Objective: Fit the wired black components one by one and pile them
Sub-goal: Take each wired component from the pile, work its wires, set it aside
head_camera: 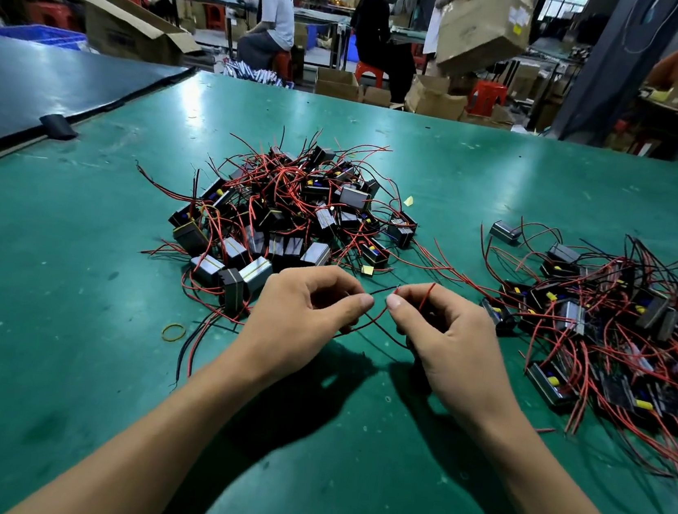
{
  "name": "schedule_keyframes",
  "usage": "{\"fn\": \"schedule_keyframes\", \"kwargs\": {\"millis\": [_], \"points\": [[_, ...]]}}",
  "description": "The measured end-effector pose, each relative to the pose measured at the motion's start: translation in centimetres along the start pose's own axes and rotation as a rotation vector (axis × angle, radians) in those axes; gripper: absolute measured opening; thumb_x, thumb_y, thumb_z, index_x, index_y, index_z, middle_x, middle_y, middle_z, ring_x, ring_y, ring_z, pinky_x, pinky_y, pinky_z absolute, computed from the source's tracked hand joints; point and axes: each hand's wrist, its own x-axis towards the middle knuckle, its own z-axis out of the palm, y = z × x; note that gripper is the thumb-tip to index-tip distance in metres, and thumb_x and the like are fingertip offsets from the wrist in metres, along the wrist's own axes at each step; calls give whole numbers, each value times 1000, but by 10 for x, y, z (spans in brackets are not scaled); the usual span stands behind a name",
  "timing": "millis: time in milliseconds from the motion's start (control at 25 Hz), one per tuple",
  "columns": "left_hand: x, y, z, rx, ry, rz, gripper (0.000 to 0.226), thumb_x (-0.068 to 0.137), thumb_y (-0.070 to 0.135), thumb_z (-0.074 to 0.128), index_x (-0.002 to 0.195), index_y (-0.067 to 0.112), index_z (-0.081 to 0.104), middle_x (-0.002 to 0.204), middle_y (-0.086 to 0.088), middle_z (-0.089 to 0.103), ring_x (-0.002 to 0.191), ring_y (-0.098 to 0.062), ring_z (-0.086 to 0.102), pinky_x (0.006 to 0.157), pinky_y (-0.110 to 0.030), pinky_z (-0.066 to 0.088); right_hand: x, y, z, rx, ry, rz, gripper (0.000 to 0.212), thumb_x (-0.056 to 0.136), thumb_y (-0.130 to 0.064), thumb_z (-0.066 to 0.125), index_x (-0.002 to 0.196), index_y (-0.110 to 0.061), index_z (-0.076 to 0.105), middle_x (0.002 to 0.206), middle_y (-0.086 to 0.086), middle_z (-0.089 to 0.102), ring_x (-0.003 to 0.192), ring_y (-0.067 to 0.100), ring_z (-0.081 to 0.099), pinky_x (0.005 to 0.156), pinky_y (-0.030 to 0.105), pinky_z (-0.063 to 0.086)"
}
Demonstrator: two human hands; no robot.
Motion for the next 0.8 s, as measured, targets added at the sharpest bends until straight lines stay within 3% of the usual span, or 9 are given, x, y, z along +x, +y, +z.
{"fn": "schedule_keyframes", "kwargs": {"millis": [240,360,440,520,600,800], "points": [[1,-5,3,120,77,-17,9,84,21,75,77,16,74,63,-1,69,58,-12,61,58,-30,51,-1,-1,1,15,-76,2,11,90,-20,73,79,-16,73,60,-14,60,57,1,48,60,13,40],[2,-5,0,207,211,-4,3,83,18,75,86,17,73,74,5,69,69,-9,63,64,-21,49,0,0,1,9,-33,24,12,90,-20,73,78,-16,72,55,-15,58,52,-1,45,56,11,37],[0,0,0,283,251,178,11,82,11,75,91,15,71,80,6,65,72,-7,58,66,-13,43,0,0,1,20,-23,39,12,90,-19,73,78,-16,72,54,-13,57,50,2,44,53,13,37],[-3,7,5,291,171,353,11,82,6,74,91,13,71,80,6,65,68,-6,57,64,-10,41,0,0,0,64,-47,54,10,90,-18,72,80,-15,72,54,-10,56,48,5,43,49,16,36],[-5,9,12,329,85,417,12,82,6,71,91,13,70,82,6,67,71,-3,57,67,-7,39,0,0,-2,117,-80,58,8,91,-15,71,83,-15,72,56,-7,56,48,6,43,47,17,36],[-5,2,18,279,14,294,19,85,8,69,102,15,65,83,9,72,71,6,59,68,-10,42,0,0,-3,94,-95,27,9,89,-17,73,82,-21,74,65,-2,66,58,6,51,56,17,43]]}}
